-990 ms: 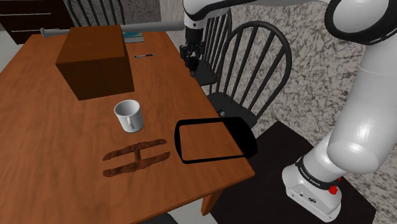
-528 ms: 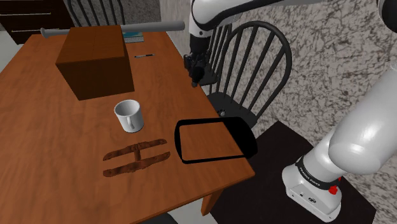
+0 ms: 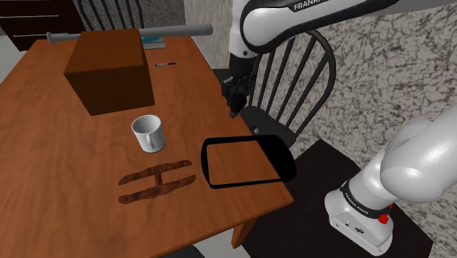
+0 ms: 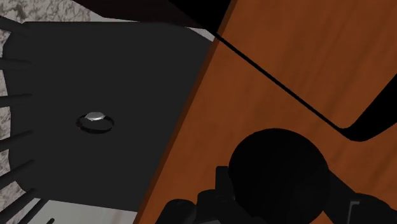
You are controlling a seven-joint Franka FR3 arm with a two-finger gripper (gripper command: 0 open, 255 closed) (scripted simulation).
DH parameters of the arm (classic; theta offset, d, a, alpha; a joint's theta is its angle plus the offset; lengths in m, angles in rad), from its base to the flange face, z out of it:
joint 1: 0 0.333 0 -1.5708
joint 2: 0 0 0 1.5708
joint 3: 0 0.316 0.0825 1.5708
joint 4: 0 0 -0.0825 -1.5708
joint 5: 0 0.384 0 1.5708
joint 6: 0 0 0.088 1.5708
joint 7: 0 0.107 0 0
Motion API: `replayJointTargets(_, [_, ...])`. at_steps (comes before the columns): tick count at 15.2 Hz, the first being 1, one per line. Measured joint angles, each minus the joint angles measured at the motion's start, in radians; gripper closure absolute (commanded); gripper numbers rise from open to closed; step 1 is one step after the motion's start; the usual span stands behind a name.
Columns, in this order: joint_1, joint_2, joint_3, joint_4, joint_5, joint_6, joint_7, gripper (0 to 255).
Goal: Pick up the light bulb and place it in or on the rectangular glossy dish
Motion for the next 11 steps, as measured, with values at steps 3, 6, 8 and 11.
replayJointTargets(3, [0.027, -0.081, 0.025, -0.082, 0.027, 0.005, 0.035, 255])
replayJointTargets(6, [0.056, -0.164, 0.051, -0.159, 0.057, 0.005, 0.068, 255])
replayJointTargets(8, [0.080, -0.223, 0.069, -0.203, 0.080, -0.006, 0.094, 255])
replayJointTargets(11, [0.114, -0.300, 0.095, -0.274, 0.115, -0.007, 0.129, 255])
